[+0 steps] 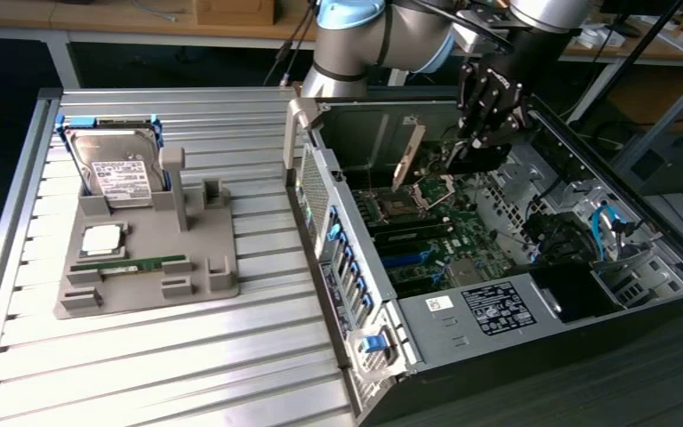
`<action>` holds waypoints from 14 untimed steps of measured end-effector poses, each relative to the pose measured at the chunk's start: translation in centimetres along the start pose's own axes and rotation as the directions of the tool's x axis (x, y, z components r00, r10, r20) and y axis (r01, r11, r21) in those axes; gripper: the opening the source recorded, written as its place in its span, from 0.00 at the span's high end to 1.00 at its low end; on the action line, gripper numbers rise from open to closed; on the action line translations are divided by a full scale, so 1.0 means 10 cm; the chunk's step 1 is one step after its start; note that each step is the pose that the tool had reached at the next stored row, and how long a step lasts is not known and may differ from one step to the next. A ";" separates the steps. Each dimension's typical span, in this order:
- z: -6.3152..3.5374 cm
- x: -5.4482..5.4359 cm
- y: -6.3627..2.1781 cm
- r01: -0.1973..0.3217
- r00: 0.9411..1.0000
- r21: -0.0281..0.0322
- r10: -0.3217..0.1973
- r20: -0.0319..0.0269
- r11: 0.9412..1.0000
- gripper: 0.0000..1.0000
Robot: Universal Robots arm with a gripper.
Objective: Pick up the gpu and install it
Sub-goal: 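Insert the gpu into the slot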
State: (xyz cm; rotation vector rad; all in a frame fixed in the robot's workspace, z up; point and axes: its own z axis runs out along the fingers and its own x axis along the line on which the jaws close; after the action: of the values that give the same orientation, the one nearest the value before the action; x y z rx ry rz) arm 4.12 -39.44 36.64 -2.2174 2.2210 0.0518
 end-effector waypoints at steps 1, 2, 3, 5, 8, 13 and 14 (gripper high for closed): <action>0.005 0.00 0.000 0.000 1.000 0.000 0.000 0.000 1.000 0.73; 0.007 0.00 0.000 0.000 1.000 0.000 0.000 0.000 1.000 0.73; 0.011 0.00 0.000 0.000 1.000 0.000 0.000 0.000 1.000 0.73; 0.018 0.00 0.000 0.000 1.000 0.000 0.000 0.000 1.000 0.73; 0.028 0.00 -0.001 0.000 1.000 0.000 0.000 0.000 1.000 0.73; 0.048 0.01 -0.001 0.000 1.000 0.000 0.000 0.000 1.000 0.73; 0.051 0.01 -0.001 0.000 1.000 0.000 0.000 0.000 1.000 0.73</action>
State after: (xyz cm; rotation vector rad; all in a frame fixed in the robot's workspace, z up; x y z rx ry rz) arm 4.12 -39.50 36.12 -2.2174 2.2211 0.0519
